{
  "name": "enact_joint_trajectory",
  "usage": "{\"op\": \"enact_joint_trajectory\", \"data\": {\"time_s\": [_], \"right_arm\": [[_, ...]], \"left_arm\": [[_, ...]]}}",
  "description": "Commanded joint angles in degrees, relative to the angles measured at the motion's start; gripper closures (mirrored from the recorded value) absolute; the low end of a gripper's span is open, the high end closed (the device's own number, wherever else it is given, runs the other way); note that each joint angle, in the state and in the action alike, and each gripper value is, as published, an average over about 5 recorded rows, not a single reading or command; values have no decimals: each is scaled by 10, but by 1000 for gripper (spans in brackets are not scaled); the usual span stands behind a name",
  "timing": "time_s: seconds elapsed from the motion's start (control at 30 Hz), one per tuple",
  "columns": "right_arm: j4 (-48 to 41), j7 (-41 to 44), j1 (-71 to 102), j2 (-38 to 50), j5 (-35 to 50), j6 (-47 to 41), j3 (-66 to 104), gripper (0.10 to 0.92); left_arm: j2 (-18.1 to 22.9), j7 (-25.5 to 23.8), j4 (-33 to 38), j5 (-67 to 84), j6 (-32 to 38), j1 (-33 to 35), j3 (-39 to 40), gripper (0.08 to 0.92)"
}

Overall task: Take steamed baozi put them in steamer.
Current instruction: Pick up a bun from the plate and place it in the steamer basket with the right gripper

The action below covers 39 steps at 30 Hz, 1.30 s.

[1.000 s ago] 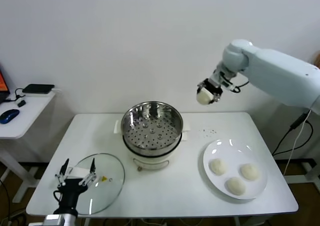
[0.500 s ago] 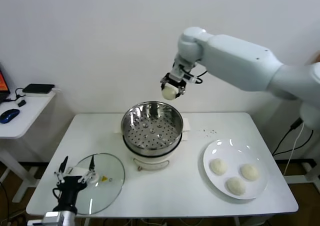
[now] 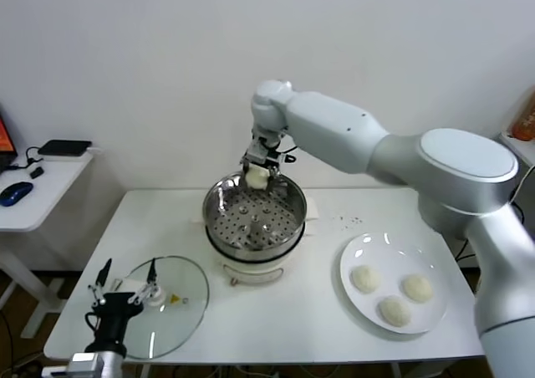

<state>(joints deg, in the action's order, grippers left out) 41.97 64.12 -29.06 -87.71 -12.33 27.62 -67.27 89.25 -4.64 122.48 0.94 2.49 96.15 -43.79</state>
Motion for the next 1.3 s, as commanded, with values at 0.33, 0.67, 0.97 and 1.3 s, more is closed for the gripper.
{"op": "enact_joint_trajectory", "data": {"time_s": [0.33,0.67,0.97,1.3], "right_arm": [[-85,-6,57,-47,-77,23,34,347],[-88,-7,68,-47,-95,23,43,347],[-97,-7,73,-46,-103,23,49,346],[-101,-8,80,-47,-112,23,55,330]], "left_arm": [[0,0,5,1,-1,1,-1,177],[0,0,7,2,-1,2,-2,177],[1,0,7,2,-1,3,-2,177],[1,0,7,2,-2,4,-2,177]]}}
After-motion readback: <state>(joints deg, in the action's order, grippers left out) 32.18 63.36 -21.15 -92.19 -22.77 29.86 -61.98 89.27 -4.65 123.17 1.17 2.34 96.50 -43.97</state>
